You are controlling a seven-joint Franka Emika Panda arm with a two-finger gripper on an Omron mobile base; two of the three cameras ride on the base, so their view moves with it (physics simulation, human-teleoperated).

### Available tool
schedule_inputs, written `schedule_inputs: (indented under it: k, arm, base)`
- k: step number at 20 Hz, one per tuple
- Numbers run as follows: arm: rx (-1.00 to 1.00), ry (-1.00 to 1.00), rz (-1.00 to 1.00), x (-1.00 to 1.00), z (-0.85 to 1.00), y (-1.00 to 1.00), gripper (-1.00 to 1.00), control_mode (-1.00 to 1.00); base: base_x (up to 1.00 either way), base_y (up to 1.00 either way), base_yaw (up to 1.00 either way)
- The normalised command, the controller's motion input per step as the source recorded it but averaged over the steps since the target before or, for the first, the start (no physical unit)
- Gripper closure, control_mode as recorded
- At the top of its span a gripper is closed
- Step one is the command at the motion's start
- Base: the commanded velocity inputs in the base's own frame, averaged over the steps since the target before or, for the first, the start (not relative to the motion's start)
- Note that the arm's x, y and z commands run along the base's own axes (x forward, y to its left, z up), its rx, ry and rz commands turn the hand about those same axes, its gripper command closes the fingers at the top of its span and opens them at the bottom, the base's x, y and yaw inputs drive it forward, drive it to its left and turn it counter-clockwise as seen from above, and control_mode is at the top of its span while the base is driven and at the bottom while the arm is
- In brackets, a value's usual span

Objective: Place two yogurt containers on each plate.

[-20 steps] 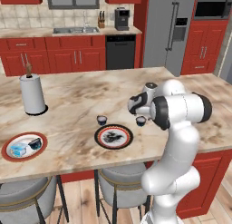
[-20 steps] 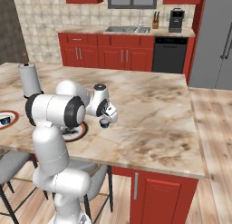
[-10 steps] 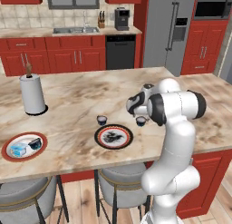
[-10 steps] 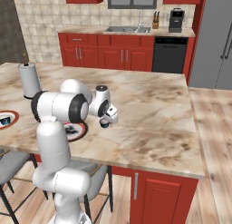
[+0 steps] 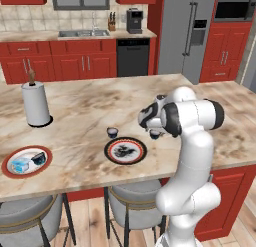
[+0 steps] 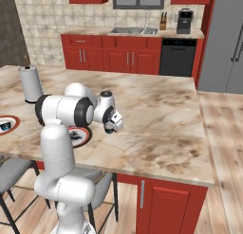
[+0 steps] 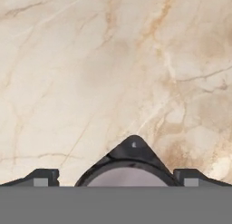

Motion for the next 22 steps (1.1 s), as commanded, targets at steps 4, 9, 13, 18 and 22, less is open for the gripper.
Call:
schedule_inputs:
  k: [4,9,13,18,22]
  arm:
    - [0.00,0.02,0.00,0.00,-0.18,0.05,1.00,-1.00]
    - [0.02,0.00,-0.01,0.00,0.05,0.00,1.00,-1.00]
    - [0.12,0.07,-0.02,-0.09,0.92,0.25,1.00,-1.00]
    - [0.03,0.24,0.04,-0.08,0.59,0.94,1.00,-1.00]
    - [0.00,0.18,0.06,-0.04,-0.02,1.00,1.00,-1.00]
  base:
    - [0.00,0.00,0.00]
    - [0.00,0.00,0.00]
    - [0.00,0.00,0.00]
    - [0.00,0.00,0.00]
    - [0.00,0.00,0.00]
